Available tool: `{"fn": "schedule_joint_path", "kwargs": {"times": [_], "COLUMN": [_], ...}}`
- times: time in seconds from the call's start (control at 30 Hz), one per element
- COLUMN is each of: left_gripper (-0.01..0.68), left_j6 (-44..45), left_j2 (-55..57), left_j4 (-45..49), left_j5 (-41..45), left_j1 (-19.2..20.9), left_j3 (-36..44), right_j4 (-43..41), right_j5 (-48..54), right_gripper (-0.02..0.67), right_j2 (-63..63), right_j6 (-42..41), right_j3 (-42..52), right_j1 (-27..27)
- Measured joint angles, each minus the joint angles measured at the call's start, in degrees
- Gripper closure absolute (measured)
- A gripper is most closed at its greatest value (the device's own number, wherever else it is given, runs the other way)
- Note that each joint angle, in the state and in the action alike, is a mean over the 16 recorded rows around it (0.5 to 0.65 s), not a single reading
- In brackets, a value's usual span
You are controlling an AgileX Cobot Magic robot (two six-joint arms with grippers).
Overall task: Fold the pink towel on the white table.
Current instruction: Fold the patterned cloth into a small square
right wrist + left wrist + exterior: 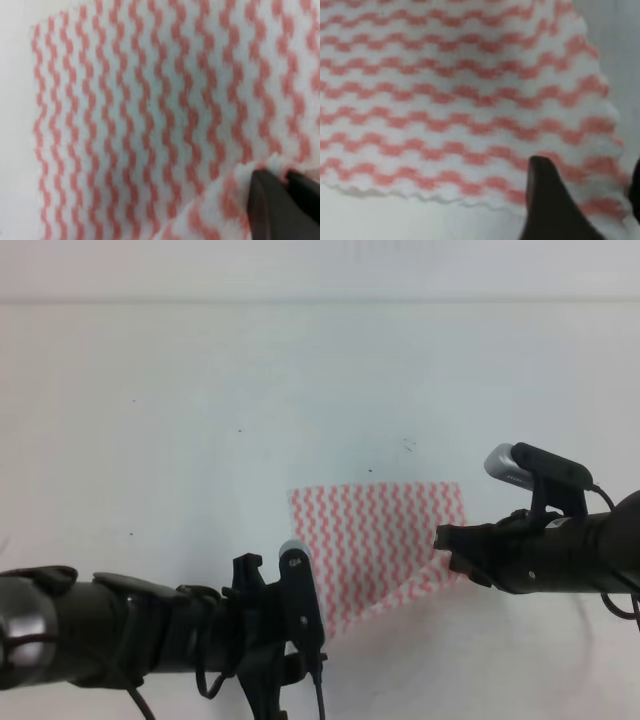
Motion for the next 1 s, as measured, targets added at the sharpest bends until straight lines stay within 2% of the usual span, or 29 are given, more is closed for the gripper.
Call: {"fn": "schedule_joint_path", "kwargs": {"times": [0.33,0.63,0.8,1.0], "left_gripper": [0.539,0.644,0.674,0.675], "left_j6": [-0.62,-0.81,-1.48,-3.01], "left_j2": [0.8,0.21,-1.28,-3.21], "left_j4": [0.57,0.85,0.56,0.27], "left_j5": [-0.02,0.1,-0.51,-1.57], "left_j1": [-0.03,-0.03,-0.01,0.0], "left_j3": [-0.23,-0.35,-0.66,-1.98], "right_j4": [0.03,0.01,0.02,0.0], "right_j5": [0.09,0.08,0.05,-0.03], "right_gripper": [0.666,0.666,0.666,0.666], "right_j2": [-0.22,-0.11,-0.11,0.0], "right_j6": [-0.01,-0.01,-0.01,0.0], "right_j3": [-0.01,0.0,-0.01,-0.03], "right_j1": [0.0,0.0,0.0,0.0]}}
